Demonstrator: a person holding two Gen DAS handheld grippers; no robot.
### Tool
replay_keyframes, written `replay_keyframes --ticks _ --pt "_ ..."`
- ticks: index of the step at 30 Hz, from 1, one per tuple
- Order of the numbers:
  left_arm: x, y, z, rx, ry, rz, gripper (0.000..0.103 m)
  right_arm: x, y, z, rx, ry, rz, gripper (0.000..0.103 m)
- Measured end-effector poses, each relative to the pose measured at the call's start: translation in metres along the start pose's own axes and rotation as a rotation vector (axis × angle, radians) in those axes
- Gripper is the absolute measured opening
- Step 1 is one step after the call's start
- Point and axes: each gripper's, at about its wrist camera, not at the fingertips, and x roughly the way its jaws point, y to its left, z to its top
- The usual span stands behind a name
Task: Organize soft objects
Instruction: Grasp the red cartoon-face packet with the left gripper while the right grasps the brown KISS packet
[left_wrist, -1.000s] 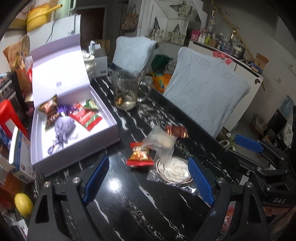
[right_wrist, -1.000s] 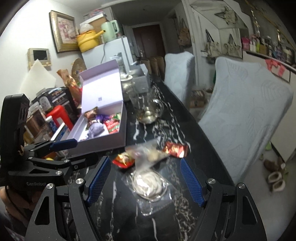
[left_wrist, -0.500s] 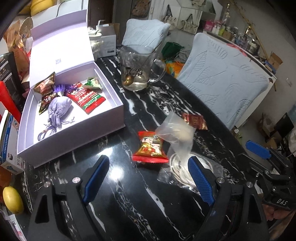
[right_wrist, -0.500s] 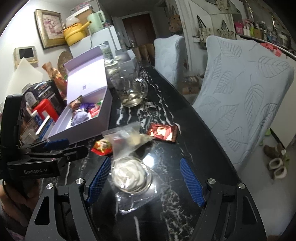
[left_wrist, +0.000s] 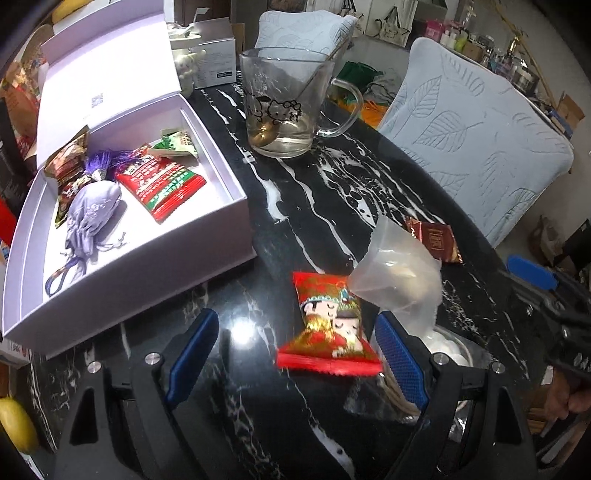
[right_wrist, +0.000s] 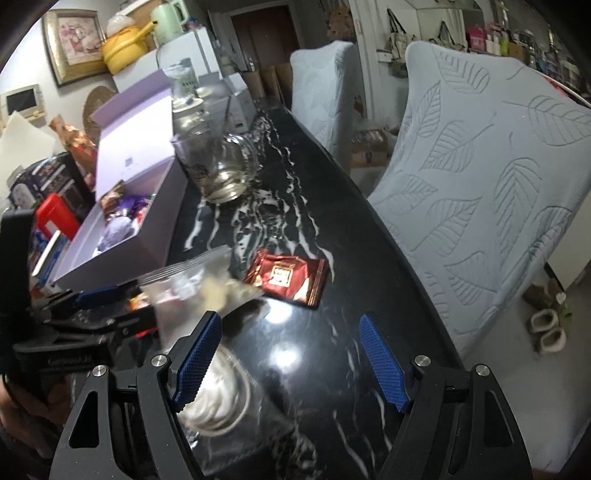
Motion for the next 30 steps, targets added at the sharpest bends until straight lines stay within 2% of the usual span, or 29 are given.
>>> replay_keyframes --ticks 4,6,9,16,25,26,27,28,30 --pt "0.008 0.0 0.002 0.015 0.004 -0.013 0.066 0.022 -0.004 0.011 0.017 0.032 0.017 0.078" --pt "0.012 0.0 0.003 0.02 0.01 -0.024 0.047 0.033 -0.006 0.016 0.032 0.051 0.019 0.078" --pt "0.014 -0.004 0.001 0.042 0.003 -0.025 0.044 0.045 -0.006 0.023 0.044 0.063 0.014 0.078" --pt "0.007 0.007 -0.003 0.026 0.0 -0.023 0.043 0.063 0.005 0.031 0.042 0.086 -0.038 0.078" --pt "-0.004 0.026 -0.009 -0.025 -0.023 -0.016 0.043 0.076 0.029 0.03 -0.034 0.083 -0.178 0.079" --pt "-0.005 0.028 -0.009 -0.028 -0.028 -0.013 0.043 0.076 0.03 0.029 -0.037 0.077 -0.186 0.077" --pt "-0.006 0.03 -0.009 -0.03 -0.032 -0.012 0.043 0.075 0.031 0.027 -0.051 0.059 -0.194 0.065" --pt "-0.007 0.031 -0.009 -0.031 -0.034 -0.013 0.043 0.075 0.033 0.027 -0.065 0.05 -0.207 0.058" --pt "-0.008 0.032 -0.01 -0.028 -0.04 -0.01 0.043 0.073 0.033 0.025 -0.069 0.038 -0.212 0.053"
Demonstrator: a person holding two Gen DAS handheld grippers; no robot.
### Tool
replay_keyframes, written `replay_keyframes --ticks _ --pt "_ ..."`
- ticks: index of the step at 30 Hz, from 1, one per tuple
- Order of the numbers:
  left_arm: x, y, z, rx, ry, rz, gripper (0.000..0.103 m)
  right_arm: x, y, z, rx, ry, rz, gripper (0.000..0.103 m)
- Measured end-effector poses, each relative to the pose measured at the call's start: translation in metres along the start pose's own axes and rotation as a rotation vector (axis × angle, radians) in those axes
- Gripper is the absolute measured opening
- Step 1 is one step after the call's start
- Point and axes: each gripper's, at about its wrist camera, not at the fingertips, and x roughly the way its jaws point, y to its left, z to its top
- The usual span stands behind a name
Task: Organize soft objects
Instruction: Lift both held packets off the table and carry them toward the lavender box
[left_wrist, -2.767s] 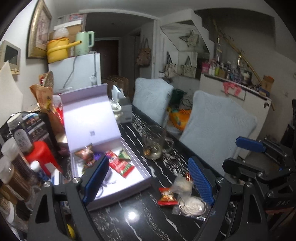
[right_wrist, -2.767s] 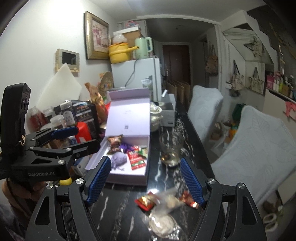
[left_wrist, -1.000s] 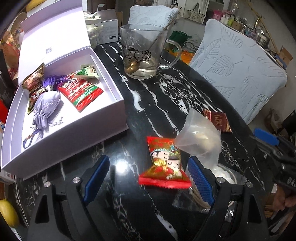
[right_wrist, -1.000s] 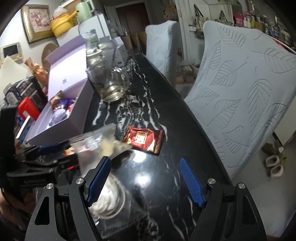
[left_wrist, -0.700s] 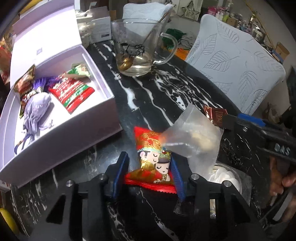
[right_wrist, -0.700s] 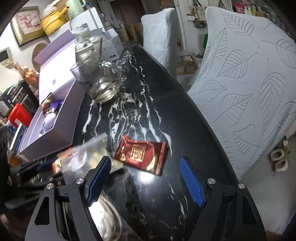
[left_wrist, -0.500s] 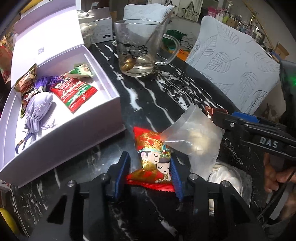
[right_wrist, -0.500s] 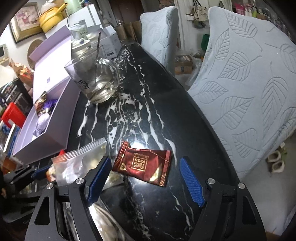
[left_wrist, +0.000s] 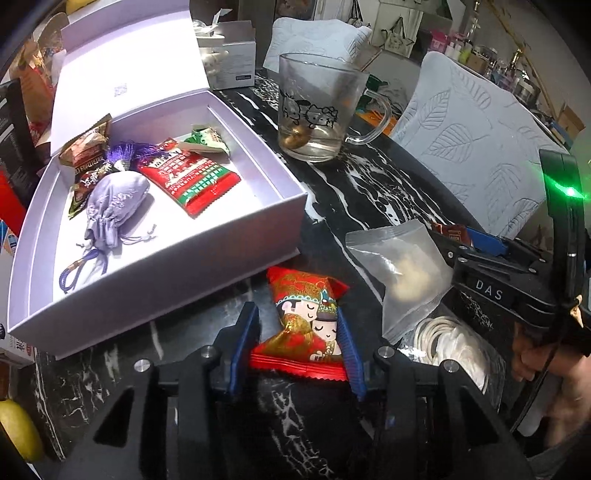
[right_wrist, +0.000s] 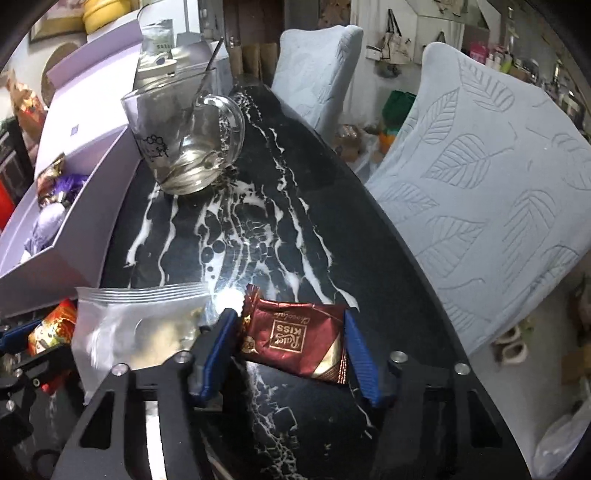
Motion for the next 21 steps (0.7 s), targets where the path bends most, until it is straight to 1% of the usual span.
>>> replay_keyframes --ticks 3,4,10,14,21 --pt "-0.002 0.001 -0.002 -0.002 -0.004 -0.005 0.043 -0.004 -0.003 -0.004 -0.008 -0.014 0.013 0.047" --pt "-0.001 -0.001 -0.002 -0.002 -0.006 -0.004 0.043 -0.005 -0.004 -0.004 -0.006 -0.015 0.019 0.042" --pt "-0.007 -0.003 -0.003 0.002 -0.02 -0.006 0.043 -0.014 -0.015 -0.013 0.043 -0.014 0.074 0.04" --pt "-0.014 -0.005 -0.004 0.005 -0.035 -0.005 0.043 -0.02 -0.02 -0.018 0.064 -0.015 0.076 0.04" --pt "-0.029 -0.012 -0.009 0.005 -0.059 -0.03 0.043 -0.041 -0.032 -0.029 0.105 -0.031 0.102 0.04"
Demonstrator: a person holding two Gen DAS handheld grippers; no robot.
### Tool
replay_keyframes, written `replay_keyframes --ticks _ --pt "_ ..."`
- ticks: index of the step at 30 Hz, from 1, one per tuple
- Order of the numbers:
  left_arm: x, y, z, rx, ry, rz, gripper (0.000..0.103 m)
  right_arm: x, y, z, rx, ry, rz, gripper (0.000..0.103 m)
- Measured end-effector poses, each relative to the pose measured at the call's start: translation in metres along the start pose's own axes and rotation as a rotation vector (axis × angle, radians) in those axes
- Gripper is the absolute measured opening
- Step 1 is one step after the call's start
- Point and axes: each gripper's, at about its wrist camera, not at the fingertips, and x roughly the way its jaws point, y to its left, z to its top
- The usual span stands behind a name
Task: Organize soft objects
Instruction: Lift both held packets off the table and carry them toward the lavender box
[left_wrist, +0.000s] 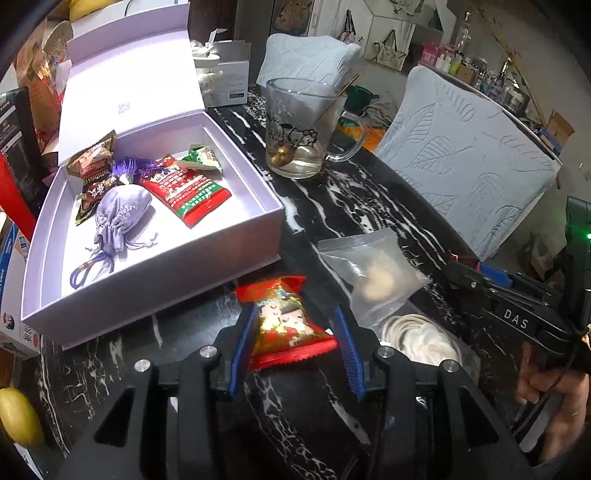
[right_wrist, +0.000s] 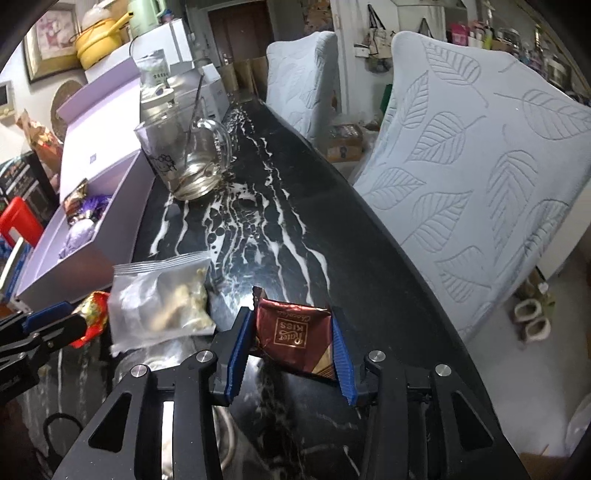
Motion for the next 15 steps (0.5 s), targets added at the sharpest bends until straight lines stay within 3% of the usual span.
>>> replay_keyframes --ticks 9,15 --pt "0.008 0.007 -0.005 -0.028 0.007 0.025 0.043 -0.023 0.002 -0.011 0.001 -0.027 0.03 0.04" --pt "0.026 0.014 -0.002 -0.059 0.061 0.006 0.044 -0.03 0.003 -0.016 0.004 -0.027 0.037 0.04"
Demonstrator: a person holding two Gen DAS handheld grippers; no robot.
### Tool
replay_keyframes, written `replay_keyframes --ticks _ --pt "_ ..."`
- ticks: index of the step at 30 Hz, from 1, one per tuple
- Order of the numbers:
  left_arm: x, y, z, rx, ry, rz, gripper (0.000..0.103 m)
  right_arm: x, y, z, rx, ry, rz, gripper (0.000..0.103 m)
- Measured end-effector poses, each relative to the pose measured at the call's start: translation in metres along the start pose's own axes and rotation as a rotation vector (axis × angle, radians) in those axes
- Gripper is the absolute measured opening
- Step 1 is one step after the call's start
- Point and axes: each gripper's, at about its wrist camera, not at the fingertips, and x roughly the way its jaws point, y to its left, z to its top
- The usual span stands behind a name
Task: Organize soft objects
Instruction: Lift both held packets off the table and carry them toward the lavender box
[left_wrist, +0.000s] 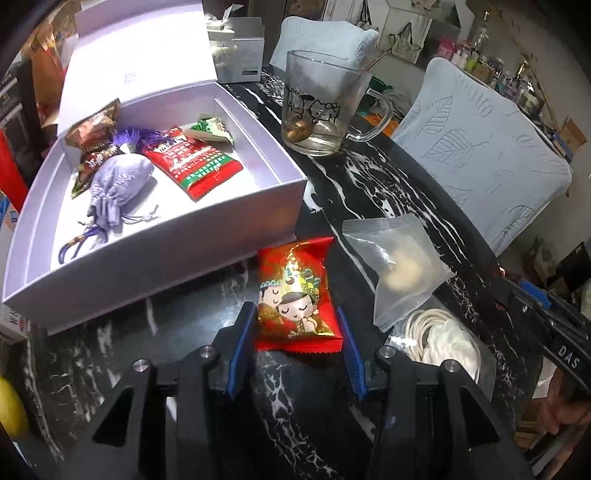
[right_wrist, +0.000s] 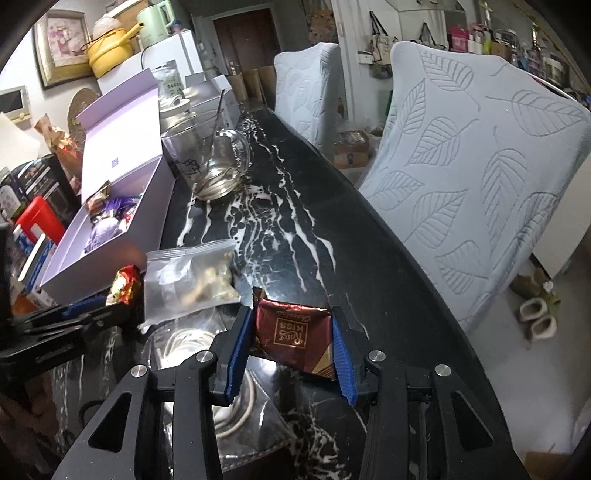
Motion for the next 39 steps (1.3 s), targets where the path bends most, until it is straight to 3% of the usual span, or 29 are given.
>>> replay_keyframes --ticks 7,23,39 --pt "0.013 -0.003 0.007 0.001 0.042 -0.006 0.045 0.0 0.0 -0.002 0.002 0.007 0.003 0.041" --pt "0.017 -0.01 0.009 0.035 -0.017 -0.016 0.046 0.007 -0.002 -0.003 0.009 0.022 0.004 0.041" --pt "-0.022 -0.005 -0.005 0.013 -0.057 -0.056 0.045 -0.002 0.007 -0.006 -0.007 0.016 0.055 0.041"
